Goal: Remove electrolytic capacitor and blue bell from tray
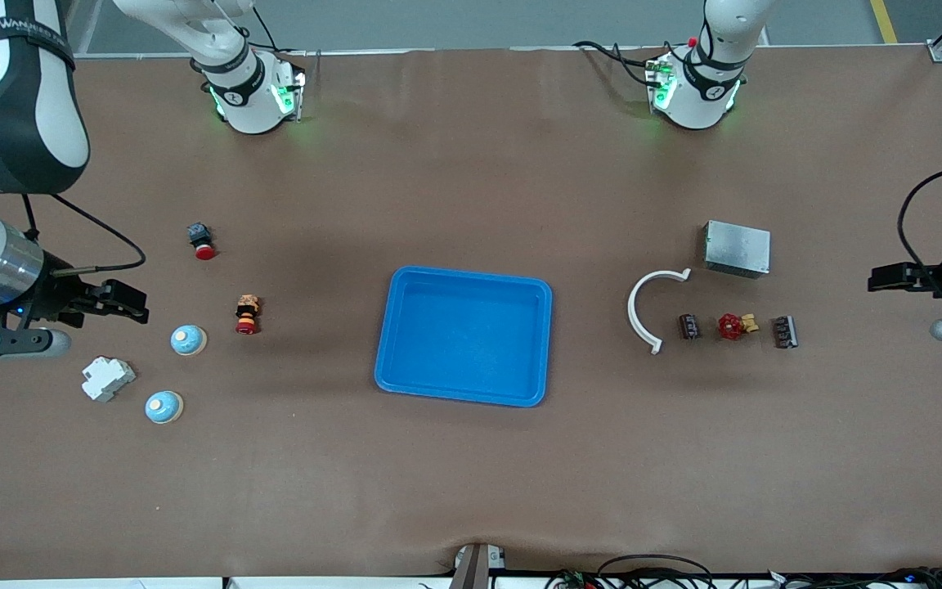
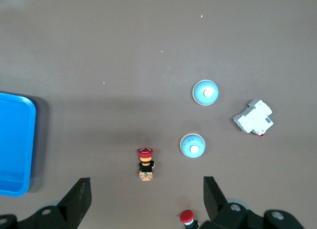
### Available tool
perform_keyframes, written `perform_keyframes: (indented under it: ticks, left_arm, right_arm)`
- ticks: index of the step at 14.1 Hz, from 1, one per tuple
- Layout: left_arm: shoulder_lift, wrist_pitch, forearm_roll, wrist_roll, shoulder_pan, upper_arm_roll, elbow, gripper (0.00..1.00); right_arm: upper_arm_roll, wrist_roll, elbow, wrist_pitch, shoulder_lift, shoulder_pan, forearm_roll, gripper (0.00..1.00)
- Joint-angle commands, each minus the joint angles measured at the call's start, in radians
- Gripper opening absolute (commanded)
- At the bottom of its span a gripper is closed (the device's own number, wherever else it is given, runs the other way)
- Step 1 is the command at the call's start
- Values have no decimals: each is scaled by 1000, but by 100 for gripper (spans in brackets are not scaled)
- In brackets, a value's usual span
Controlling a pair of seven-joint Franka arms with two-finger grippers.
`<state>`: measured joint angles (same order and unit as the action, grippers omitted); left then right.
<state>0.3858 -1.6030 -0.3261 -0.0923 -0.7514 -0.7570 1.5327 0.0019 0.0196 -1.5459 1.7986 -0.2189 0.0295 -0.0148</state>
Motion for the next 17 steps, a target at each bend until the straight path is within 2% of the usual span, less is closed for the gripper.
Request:
perform_keyframes:
  ticks: [1,5,10,13,16,17]
  left_arm:
    - [-47,17,51,-1,148,149,-26,100]
    - [-96,6,166,2,322,341,-35,100]
    - [-168,-32,306,3,506,533,-25,100]
    - [-218,-78,300,25,598,564,-2,100]
    - [-254,-107,309,66,627,576,12,100]
    - [-274,-107,311,66,645,602,32,100]
  right_arm:
    - [1,-17,-48,-30,102,-6,6,100]
    - [-2,-137,6,-145,139,-8,7,100]
    - [-10,-63,24,-156,151,-72,-13,100]
    - [-10,-34,24,-159,170,-88,-22,100]
    - [-13,10,24,-176,179,-91,-20,100]
    - [-13,11,24,-176,182,-91,-19,100]
